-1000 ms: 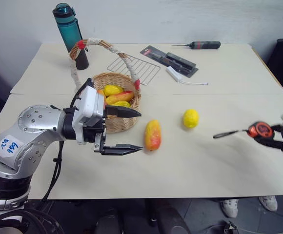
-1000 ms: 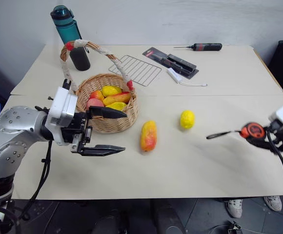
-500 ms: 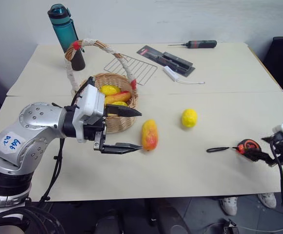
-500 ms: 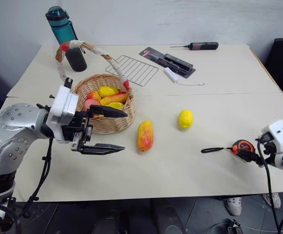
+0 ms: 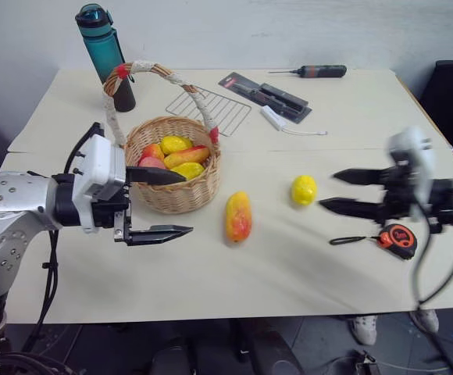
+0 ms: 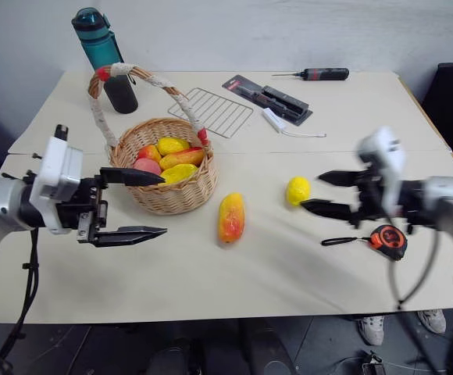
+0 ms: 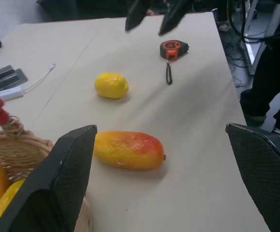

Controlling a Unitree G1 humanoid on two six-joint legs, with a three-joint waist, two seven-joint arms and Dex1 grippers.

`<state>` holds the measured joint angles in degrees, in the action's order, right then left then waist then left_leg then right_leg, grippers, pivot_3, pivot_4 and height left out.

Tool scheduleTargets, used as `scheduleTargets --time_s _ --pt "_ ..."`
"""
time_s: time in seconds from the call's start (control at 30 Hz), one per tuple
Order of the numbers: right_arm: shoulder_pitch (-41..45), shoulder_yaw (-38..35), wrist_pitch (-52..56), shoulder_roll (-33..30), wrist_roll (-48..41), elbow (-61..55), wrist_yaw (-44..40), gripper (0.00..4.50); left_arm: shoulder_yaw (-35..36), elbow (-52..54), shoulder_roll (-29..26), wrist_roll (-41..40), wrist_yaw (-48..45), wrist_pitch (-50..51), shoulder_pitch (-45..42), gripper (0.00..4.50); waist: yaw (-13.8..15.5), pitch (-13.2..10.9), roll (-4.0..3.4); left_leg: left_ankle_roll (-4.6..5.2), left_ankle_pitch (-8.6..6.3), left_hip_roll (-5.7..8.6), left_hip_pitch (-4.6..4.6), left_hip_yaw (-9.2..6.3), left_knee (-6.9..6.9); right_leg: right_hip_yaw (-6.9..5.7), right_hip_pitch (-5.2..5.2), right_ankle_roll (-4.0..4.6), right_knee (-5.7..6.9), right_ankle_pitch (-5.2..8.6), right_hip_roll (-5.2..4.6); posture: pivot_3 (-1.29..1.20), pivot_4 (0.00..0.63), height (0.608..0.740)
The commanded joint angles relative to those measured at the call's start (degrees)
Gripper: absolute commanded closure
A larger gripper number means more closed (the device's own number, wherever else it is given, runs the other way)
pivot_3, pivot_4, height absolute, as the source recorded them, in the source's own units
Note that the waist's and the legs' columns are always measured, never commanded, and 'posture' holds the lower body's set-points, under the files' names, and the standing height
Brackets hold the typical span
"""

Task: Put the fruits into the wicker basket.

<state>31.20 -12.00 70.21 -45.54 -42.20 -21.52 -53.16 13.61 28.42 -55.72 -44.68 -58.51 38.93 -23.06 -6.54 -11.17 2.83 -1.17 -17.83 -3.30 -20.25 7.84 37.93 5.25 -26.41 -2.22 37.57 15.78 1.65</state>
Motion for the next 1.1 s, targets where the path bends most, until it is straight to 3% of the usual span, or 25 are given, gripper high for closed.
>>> scheduleTargets --time_s 0.03,0.2,0.3,0.67,0.77,0.93,1.1 --pt "2.6 1.4 9.1 4.6 -3.6 -1.8 7.5 0.04 1.1 0.4 -1.0 -0.6 -0.3 -0.3 -0.8 0.00 0.3 0.0 -0.09 0.00 0.00 0.02 -0.12 0.01 0.00 0.01 -0.13 0.00 0.00 0.00 -0.02 0.00 0.150 0.740" --pt "4.2 5.3 16.6 16.3 -0.8 1.7 18.7 0.04 1.2 2.2 -1.5 -2.2 0.3 0.9 -1.6 0.00 0.3 0.0 0.02 0.09 -0.09 0.07 -0.29 -0.09 0.02 -0.12 -0.18 -0.03 -0.07 -0.02 -0.13 0.00 0.150 0.740" --pt "6.0 3.6 20.1 22.2 0.8 7.1 23.0 0.04 1.6 2.6 -1.8 -2.6 0.5 1.3 -1.4 0.00 0.2 0.0 0.02 0.13 -0.13 0.09 -0.30 -0.06 0.02 -0.12 -0.20 -0.04 -0.08 -0.03 -0.15 0.00 0.150 0.740" --pt "12.1 2.3 19.9 33.4 4.5 21.2 28.5 0.04 2.2 4.1 -1.9 -2.6 2.7 1.7 -0.1 0.00 -0.2 0.0 0.00 0.09 -0.11 0.07 -0.27 -0.06 0.02 -0.12 -0.21 -0.03 -0.03 -0.03 -0.09 0.00 0.150 0.740" --pt "12.1 3.9 17.8 33.8 5.1 21.6 28.3 0.65 2.9 3.6 -2.3 -2.4 3.0 1.6 0.4 0.00 -0.5 0.0 0.00 0.09 -0.11 0.07 -0.28 -0.06 0.02 -0.11 -0.21 -0.04 -0.03 -0.03 -0.09 0.00 0.150 0.740" --pt "11.4 5.0 16.5 31.9 3.6 19.2 25.8 2.09 4.9 3.3 -2.7 -2.5 3.6 1.8 2.0 0.00 -0.8 0.0 0.00 0.09 -0.11 0.07 -0.29 -0.08 0.00 -0.13 -0.22 -0.04 -0.04 -0.03 -0.09 0.00 0.150 0.740" --pt "10.4 8.4 11.5 23.5 -2.5 9.3 13.6 2.21 12.2 3.4 -3.0 -2.9 5.3 3.2 7.6 0.00 -0.9 0.0 -0.04 0.12 -0.15 0.06 -0.32 -0.09 -0.07 -0.16 -0.23 -0.04 -0.12 -0.03 -0.10 0.00 0.150 0.740"
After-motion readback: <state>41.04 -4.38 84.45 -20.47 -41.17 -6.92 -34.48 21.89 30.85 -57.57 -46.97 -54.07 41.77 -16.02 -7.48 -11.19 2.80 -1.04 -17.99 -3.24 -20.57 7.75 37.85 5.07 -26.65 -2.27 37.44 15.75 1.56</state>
